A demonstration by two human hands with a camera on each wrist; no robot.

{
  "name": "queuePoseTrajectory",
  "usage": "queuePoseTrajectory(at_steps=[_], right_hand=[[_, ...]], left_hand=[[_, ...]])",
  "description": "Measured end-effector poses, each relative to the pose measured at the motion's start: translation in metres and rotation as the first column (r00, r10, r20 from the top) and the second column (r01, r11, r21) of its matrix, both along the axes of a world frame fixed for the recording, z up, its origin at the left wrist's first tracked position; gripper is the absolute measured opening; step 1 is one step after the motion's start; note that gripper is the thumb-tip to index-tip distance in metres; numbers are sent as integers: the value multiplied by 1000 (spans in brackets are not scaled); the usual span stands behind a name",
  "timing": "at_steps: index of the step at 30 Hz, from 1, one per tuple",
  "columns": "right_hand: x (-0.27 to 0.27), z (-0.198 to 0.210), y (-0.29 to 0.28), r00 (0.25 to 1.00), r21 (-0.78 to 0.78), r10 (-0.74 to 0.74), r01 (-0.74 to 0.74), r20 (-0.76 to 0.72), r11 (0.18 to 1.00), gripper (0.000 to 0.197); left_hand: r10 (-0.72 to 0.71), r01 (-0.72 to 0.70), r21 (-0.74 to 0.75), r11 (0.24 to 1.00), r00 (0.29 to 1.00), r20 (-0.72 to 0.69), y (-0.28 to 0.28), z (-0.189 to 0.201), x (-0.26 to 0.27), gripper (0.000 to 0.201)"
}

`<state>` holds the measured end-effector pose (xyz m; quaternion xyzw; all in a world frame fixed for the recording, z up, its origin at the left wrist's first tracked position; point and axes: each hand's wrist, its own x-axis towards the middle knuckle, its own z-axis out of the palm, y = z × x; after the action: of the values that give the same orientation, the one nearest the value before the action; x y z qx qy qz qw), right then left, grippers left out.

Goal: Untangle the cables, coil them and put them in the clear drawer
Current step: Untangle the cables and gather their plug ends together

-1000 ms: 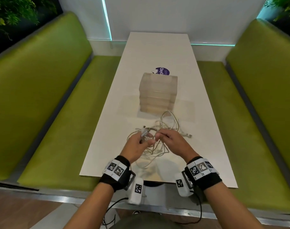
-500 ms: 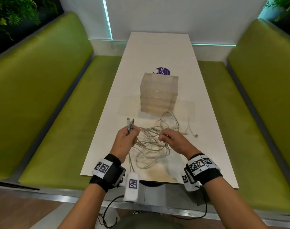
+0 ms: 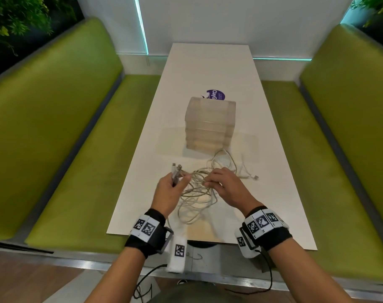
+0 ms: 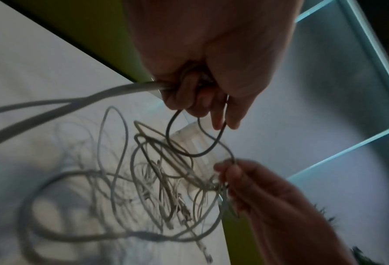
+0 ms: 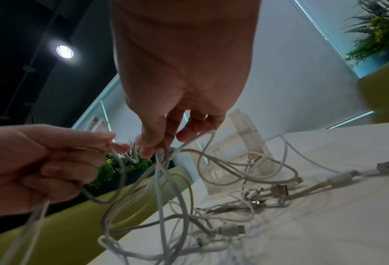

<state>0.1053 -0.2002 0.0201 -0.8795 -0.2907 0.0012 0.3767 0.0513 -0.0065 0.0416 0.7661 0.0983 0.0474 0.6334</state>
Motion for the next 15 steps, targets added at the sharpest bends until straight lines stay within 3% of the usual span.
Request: queuePoseTrajectory(at_steps=[4,8,15], right_hand=[[-4,7,6,999,45,43,-44,27,998,18],[-3,4,2,999,-55,29,-27,37,998,19],[6,-2,6,990,-189,-61,84,125,978,12]], left_hand=[[-135,132,172,976,991,6,-14,-4,3,13],[-198,193,360,913,980,-24,-14,-3,6,32],[-134,92,409,908,988,77,-12,16,6,30]])
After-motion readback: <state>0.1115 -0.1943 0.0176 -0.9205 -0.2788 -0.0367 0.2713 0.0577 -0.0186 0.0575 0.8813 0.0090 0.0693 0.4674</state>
